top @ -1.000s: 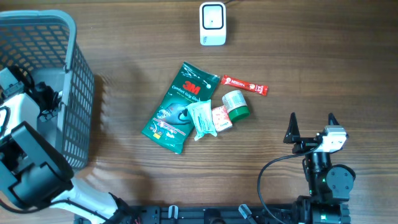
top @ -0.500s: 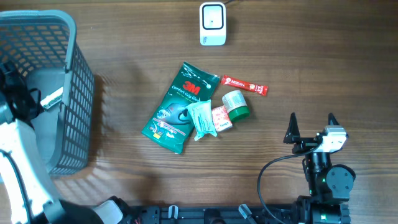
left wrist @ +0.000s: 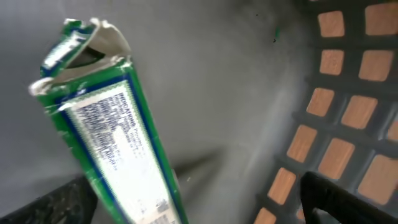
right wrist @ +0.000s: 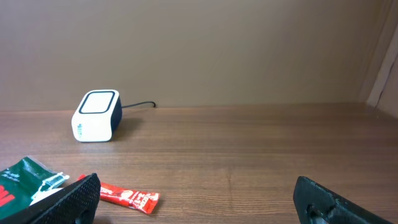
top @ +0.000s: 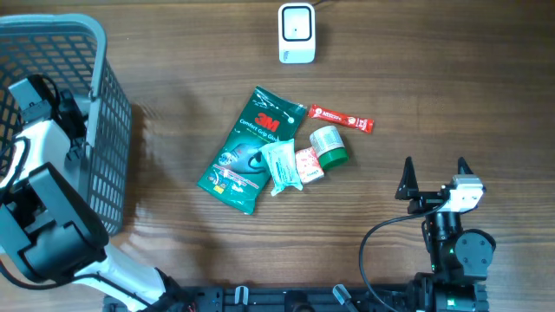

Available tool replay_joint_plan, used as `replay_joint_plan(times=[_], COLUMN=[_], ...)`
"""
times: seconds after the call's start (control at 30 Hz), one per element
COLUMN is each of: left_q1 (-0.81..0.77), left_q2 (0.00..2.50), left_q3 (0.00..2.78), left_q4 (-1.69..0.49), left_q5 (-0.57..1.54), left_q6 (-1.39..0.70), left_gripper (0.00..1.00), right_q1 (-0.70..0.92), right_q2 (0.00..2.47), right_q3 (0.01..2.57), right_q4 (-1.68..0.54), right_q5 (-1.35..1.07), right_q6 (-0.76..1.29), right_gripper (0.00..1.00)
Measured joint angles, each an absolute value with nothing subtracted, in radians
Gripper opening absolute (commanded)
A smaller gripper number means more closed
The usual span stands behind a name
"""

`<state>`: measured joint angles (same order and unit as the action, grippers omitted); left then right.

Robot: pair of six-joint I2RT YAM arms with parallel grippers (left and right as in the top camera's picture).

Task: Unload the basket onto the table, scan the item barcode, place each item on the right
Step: 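Lift the green box out and place it beside the jar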

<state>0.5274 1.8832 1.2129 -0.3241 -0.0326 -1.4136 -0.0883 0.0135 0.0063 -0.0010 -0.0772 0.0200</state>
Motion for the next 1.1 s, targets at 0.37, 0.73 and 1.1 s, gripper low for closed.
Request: replay_joint_plan(times=[0.37, 0.73, 1.1], left_q1=[0.527, 0.524, -0.187], left_q2=[1.92, 1.412, 1.264], left_q3=[1.23, 1.228, 1.23], left_q4=[-0.347, -0.407, -0.527], left_q5=[-0.039, -0.027, 0.009], left_q6=[-1.422, -1.362, -1.362], left_gripper=[0.18, 0.18, 0.18], right_q1=[-0.088, -0.088, -0.088], right_q2=[0.014, 0.014, 0.014], right_q3=[0.006, 0.006, 0.006], right_q4=[-0.001, -0.001, -0.001], right_q5=[-0.077, -0.077, -0.077], right_q6=[0.02, 0.02, 0.02], right_gripper=[1.0, 1.0, 1.0])
